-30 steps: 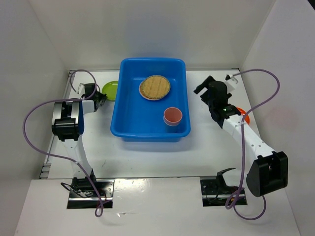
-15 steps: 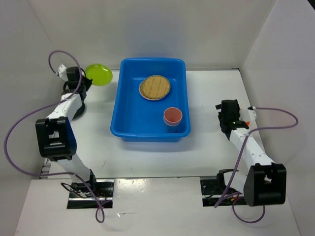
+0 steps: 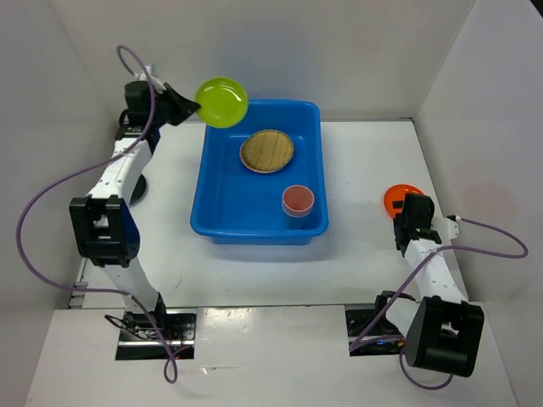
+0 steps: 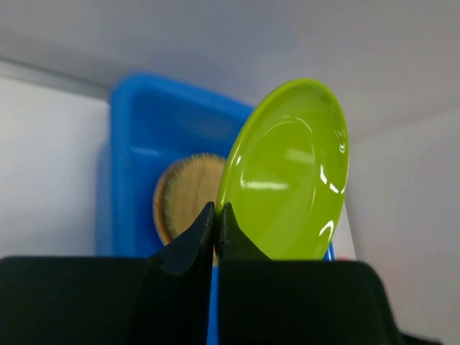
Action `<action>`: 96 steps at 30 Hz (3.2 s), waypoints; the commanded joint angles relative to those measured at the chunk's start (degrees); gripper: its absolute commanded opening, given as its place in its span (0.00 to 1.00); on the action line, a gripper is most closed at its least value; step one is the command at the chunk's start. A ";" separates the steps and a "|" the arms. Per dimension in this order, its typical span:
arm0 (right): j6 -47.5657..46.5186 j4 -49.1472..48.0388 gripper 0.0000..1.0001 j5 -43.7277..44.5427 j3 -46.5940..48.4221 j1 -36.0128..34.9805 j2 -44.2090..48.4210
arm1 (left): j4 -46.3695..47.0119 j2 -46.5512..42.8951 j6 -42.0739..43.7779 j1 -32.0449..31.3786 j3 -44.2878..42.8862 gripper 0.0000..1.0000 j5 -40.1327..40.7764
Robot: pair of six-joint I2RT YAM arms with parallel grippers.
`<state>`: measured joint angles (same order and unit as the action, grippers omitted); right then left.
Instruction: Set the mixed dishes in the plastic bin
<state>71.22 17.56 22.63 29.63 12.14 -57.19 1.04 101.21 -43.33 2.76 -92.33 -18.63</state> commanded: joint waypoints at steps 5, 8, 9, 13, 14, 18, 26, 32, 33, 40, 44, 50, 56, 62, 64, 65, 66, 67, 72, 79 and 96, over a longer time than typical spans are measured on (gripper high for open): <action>-1.88 -4.20 1.00 -2.07 0.69 0.95 -6.09 | -2.97 8.64 3.77 -6.01 -6.27 0.00 -8.45; -2.49 -4.73 1.00 -2.07 1.84 0.95 -8.55 | -5.16 12.77 4.48 -8.74 -9.43 0.00 -4.93; -2.49 -4.73 1.00 -2.07 1.84 0.95 -8.55 | -5.17 14.96 4.48 -9.79 -10.14 0.00 -4.92; -3.01 -5.26 1.00 -1.54 2.37 1.57 -9.78 | -6.39 19.63 4.48 -12.87 -13.65 0.00 -1.51; -3.02 -5.26 1.00 -1.54 2.37 1.57 -9.78 | -8.31 21.82 5.18 -13.48 -16.45 0.00 -0.45; -3.02 -5.26 1.00 -1.54 2.89 2.10 -10.93 | -11.32 26.84 5.80 -15.77 -20.86 0.00 5.44; -4.07 -5.26 1.00 -3.38 5.27 2.62 -15.76 | -15.80 31.68 5.19 -17.71 -22.98 0.00 16.52; -4.59 -5.26 0.99 -3.38 6.31 2.62 -16.98 | -16.95 32.21 6.33 -17.71 -24.64 0.30 17.67; -4.60 -5.26 0.97 -3.38 6.32 2.62 -16.99 | -17.47 32.21 6.94 -17.71 -24.65 0.42 17.67; -4.60 -4.55 0.87 -3.38 6.94 2.62 -16.91 | -17.47 27.38 10.62 -19.46 -24.12 0.89 19.95; -4.60 -4.55 0.83 -2.77 7.64 2.62 -18.65 | -18.00 22.12 11.78 -20.08 -22.55 1.00 21.45; -4.60 -5.61 0.76 -3.91 10.36 2.62 -23.58 | -13.70 13.24 14.76 -17.99 -15.96 1.00 15.13; -3.99 -6.13 0.69 -3.12 12.21 2.62 -26.57 | -10.54 2.96 14.77 -13.32 -5.43 1.00 13.01; -2.23 -5.61 0.49 -2.59 13.35 3.15 -29.30 | -5.78 -6.02 13.18 -8.04 4.96 1.00 11.78; -3.02 -5.61 0.40 -2.59 14.13 3.15 -30.09 | -5.78 -6.73 13.18 -6.29 6.55 1.00 11.16; -3.02 -5.61 0.33 -2.59 14.66 3.15 -30.96 | -5.78 -7.34 12.66 -5.58 8.29 1.00 11.16; -3.89 -5.61 0.29 -3.20 14.67 3.15 -30.97 | -3.78 -8.04 11.87 -3.75 9.62 1.00 10.64; -4.59 -5.61 0.26 -3.21 14.67 3.15 -31.57 | -2.72 -8.04 11.00 -2.43 11.28 1.00 9.68; -7.92 -6.93 0.04 -5.14 15.81 3.15 -32.72 | 0.01 -8.66 5.98 6.71 21.03 1.00 4.14; -13.81 -10.34 0.00 -8.31 16.52 0.96 -27.81 | 1.07 -8.66 4.31 8.57 25.80 1.00 4.13; -27.00 -25.99 0.00 -18.50 24.59 -13.19 -11.37 | 0.37 -27.64 -9.40 13.58 44.79 1.00 19.93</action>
<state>47.79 -0.82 4.64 49.52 1.61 -71.33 0.16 76.49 -49.78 16.43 -48.21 -4.16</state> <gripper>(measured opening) 0.009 1.001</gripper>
